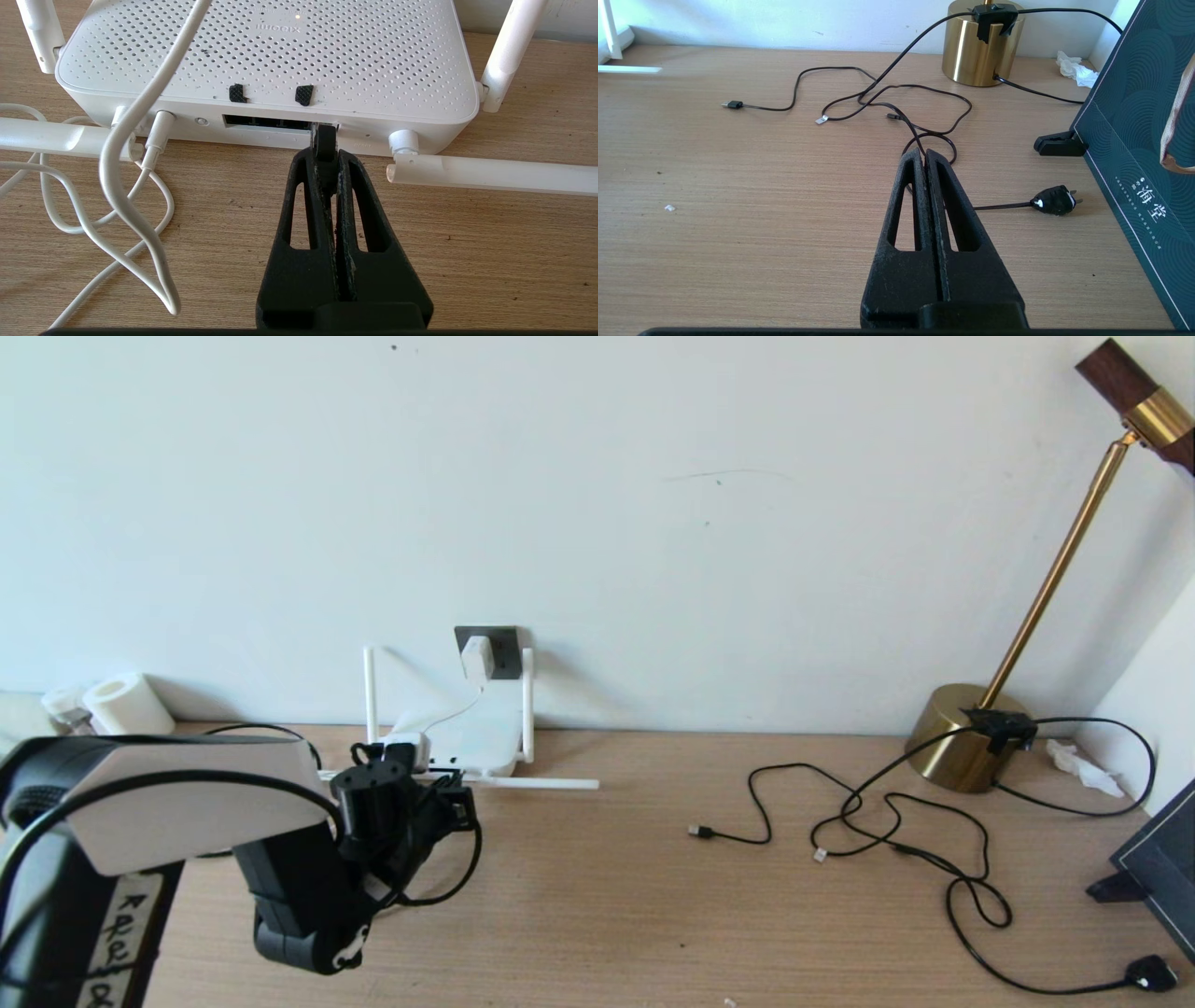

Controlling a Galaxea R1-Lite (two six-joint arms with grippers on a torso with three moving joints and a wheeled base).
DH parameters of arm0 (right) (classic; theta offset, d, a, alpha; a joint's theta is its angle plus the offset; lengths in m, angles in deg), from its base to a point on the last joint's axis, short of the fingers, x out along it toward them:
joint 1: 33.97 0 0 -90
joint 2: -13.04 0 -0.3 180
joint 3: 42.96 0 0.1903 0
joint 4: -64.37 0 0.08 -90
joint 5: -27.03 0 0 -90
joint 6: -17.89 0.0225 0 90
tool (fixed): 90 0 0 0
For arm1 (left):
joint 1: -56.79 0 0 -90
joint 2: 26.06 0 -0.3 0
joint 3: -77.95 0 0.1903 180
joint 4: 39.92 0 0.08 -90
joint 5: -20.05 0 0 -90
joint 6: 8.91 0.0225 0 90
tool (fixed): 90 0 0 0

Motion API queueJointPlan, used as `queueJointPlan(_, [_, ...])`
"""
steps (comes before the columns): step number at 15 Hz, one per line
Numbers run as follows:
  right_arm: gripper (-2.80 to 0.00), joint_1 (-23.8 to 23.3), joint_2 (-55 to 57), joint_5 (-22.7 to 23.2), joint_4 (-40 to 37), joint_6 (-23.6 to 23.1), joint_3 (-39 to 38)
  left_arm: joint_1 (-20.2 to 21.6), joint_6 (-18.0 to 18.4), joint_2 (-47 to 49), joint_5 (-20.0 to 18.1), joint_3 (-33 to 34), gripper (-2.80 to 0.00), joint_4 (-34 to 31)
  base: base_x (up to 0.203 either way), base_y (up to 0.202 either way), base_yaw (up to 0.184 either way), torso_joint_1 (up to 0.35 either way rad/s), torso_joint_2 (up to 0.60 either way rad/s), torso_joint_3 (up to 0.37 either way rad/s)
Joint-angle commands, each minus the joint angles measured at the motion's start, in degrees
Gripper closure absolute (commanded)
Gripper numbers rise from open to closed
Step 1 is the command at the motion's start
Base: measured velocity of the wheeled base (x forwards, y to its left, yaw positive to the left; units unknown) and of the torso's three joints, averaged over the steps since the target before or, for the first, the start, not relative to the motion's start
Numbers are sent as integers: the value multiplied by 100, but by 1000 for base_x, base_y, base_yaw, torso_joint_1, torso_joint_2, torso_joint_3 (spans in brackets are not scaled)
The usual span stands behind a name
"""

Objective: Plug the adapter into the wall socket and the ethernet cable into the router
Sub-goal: Plug cable into router interface

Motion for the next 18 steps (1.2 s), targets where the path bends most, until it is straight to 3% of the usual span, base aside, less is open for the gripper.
queueJointPlan(1, [0,1,5,0,4,-2,0,-1,-4,54,8,-10,0,39,0,0,0,0,0,0])
queueJointPlan(18, [0,1,7,0,4,-2,0,11,-4,114,-18,-141,0,39,0,0,0,0,0,0])
